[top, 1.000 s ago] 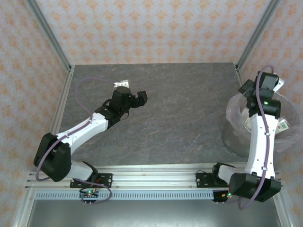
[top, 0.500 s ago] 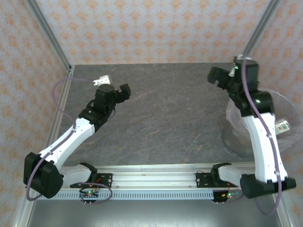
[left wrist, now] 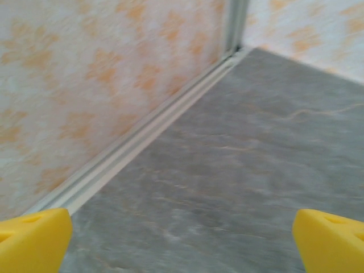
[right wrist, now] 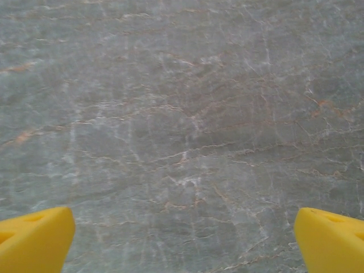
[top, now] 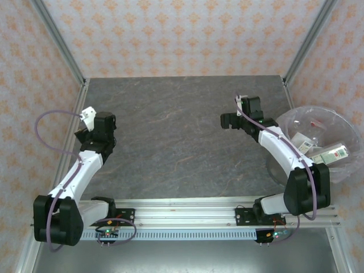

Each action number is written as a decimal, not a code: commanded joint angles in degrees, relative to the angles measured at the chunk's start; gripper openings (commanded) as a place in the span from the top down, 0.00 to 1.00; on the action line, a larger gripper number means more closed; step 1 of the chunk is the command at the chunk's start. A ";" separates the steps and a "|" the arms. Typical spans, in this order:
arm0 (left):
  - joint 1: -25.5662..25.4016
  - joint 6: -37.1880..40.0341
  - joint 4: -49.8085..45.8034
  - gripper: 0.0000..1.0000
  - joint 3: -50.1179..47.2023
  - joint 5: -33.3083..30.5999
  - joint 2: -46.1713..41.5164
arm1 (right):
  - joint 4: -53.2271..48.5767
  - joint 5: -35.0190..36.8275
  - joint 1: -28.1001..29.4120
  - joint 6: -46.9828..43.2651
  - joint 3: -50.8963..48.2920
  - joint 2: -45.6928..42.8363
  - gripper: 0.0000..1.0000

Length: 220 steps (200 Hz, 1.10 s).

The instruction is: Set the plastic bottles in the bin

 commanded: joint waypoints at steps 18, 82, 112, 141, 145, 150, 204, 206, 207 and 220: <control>3.11 4.42 14.73 0.00 -6.02 3.76 6.29 | 17.88 -1.55 -4.73 -1.64 -9.13 1.88 0.01; 3.04 12.04 28.10 0.00 -4.16 20.71 19.34 | 36.34 -0.12 -7.19 -1.81 -18.98 7.60 0.01; 2.57 15.78 35.20 0.00 -8.15 28.33 18.82 | 41.64 -0.48 -7.46 -3.02 -21.56 7.36 0.01; -1.12 18.59 49.81 0.00 -15.53 23.51 20.54 | 46.13 0.50 -7.46 -2.98 -24.58 5.72 0.01; -1.66 19.53 54.59 0.00 -16.71 23.18 22.16 | 47.16 0.64 -7.43 -2.92 -25.26 5.33 0.01; -2.07 20.07 55.58 0.00 -16.77 22.64 22.57 | 48.74 1.05 -7.46 -2.69 -26.63 4.69 0.01; -3.43 17.61 50.97 0.00 -15.99 13.87 21.06 | 67.37 5.06 -7.46 -0.85 -38.56 1.09 0.01; -3.40 17.47 50.61 0.00 -15.88 13.93 20.95 | 68.08 5.21 -7.46 -0.78 -38.76 1.11 0.01; -3.42 17.48 50.60 0.00 -15.87 13.97 20.94 | 68.43 5.27 -7.46 -0.73 -39.00 1.20 0.01; -3.41 17.58 50.96 0.00 -15.97 13.99 21.05 | 74.22 5.50 -7.60 -0.55 -41.35 2.99 0.01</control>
